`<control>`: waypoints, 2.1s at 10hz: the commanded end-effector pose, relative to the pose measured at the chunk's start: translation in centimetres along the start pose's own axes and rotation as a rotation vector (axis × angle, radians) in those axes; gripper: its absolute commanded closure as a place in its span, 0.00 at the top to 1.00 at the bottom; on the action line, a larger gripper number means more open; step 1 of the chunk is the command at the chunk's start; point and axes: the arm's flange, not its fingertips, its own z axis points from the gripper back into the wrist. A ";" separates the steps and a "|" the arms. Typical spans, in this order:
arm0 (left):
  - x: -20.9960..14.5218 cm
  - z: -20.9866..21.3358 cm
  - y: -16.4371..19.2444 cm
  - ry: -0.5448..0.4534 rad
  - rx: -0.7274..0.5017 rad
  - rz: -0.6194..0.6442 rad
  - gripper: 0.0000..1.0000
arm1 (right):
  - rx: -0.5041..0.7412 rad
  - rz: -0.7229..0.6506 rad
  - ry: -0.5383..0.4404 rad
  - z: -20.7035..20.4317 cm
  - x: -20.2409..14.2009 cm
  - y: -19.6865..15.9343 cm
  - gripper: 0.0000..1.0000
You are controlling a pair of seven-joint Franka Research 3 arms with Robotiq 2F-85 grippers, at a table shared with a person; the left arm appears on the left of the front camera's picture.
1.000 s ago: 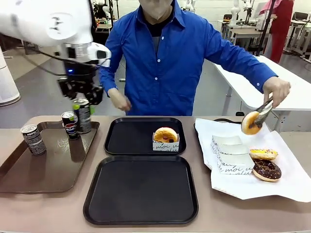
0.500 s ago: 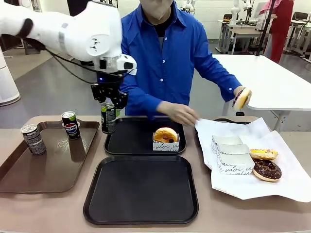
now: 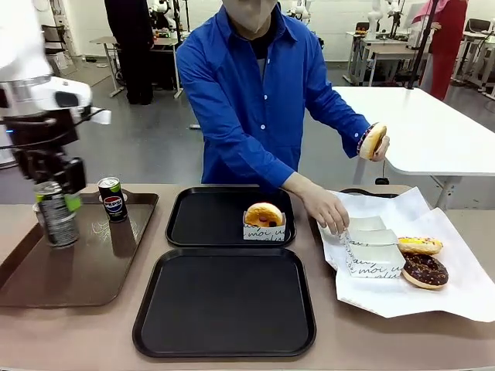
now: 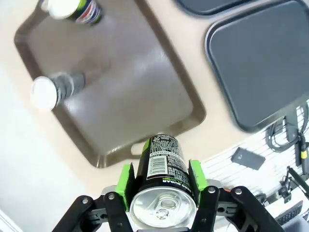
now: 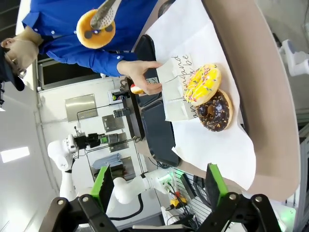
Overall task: Set up donuts and drinks on trays.
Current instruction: Pick up one Pepsi coke and place it on the Flat Tray.
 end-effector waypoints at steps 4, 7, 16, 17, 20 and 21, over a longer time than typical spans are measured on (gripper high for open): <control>-0.8 0.2 0.2 0.007 0.012 0.002 0.57 | 0.014 0.010 0.002 -0.1 -0.1 0.0 1.00; -0.8 0.2 0.2 0.007 0.012 0.002 0.57 | 0.014 0.010 0.002 -0.1 -0.1 0.0 1.00; 13.3 -0.3 -5.7 0.111 0.023 -0.094 0.57 | 0.014 0.010 0.002 -0.1 -0.1 0.0 1.00; 15.7 -0.9 -7.0 0.127 0.034 -0.110 0.57 | 0.014 0.010 0.002 -0.1 -0.1 0.0 1.00; 19.8 -2.7 -8.3 0.067 -0.014 -0.145 0.57 | 0.014 0.010 0.002 -0.1 -0.1 0.0 1.00; 19.9 -2.7 -8.3 0.050 -0.028 -0.170 0.57 | 0.014 0.010 0.002 -0.1 -0.1 0.0 1.00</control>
